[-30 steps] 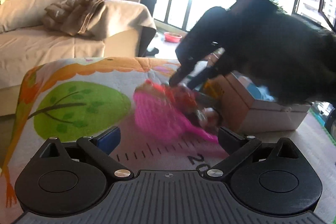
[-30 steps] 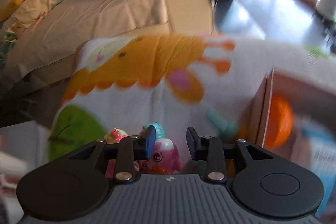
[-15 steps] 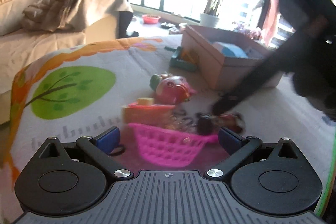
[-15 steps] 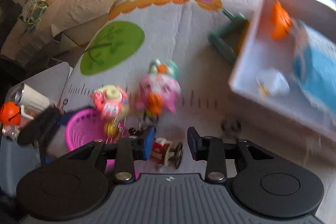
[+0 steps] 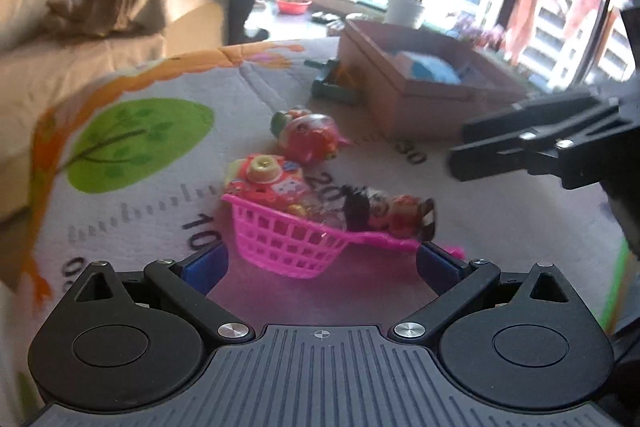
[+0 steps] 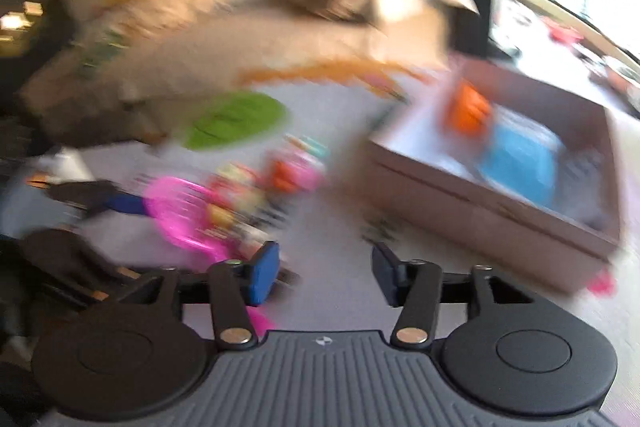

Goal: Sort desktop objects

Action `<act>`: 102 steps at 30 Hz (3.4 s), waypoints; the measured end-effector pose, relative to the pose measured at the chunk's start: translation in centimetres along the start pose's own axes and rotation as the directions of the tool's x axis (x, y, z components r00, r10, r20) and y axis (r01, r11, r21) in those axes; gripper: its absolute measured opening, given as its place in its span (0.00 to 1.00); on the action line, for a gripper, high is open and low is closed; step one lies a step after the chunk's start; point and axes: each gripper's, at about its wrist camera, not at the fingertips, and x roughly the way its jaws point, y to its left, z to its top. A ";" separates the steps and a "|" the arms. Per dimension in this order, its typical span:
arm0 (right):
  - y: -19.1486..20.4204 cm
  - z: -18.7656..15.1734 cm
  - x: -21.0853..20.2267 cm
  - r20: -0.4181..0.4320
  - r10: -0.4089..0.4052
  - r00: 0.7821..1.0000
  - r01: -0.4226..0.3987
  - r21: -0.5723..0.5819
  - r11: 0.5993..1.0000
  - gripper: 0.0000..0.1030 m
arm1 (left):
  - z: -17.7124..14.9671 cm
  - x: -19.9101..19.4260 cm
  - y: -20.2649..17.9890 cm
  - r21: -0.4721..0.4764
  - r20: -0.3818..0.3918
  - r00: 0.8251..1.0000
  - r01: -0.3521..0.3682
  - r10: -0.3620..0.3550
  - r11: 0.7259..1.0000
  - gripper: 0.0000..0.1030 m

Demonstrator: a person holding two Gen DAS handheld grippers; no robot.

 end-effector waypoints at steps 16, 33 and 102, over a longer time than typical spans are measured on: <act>-4.1 0.6 -2.2 0.133 0.087 0.987 -0.115 0.218 0.969 0.31 | 0.3 0.3 -1.6 -0.028 -0.024 0.999 0.021 -0.022 0.999 1.00; -8.5 -2.1 -6.4 0.174 -0.112 0.978 0.054 0.306 0.950 0.12 | 0.2 -0.7 -4.6 0.133 -0.004 1.000 0.015 -0.015 0.991 1.00; -11.4 -13.3 -7.4 0.092 -0.480 0.872 0.381 0.488 0.786 0.84 | 1.8 5.9 -14.9 0.331 -0.046 0.998 0.048 -0.035 0.942 1.00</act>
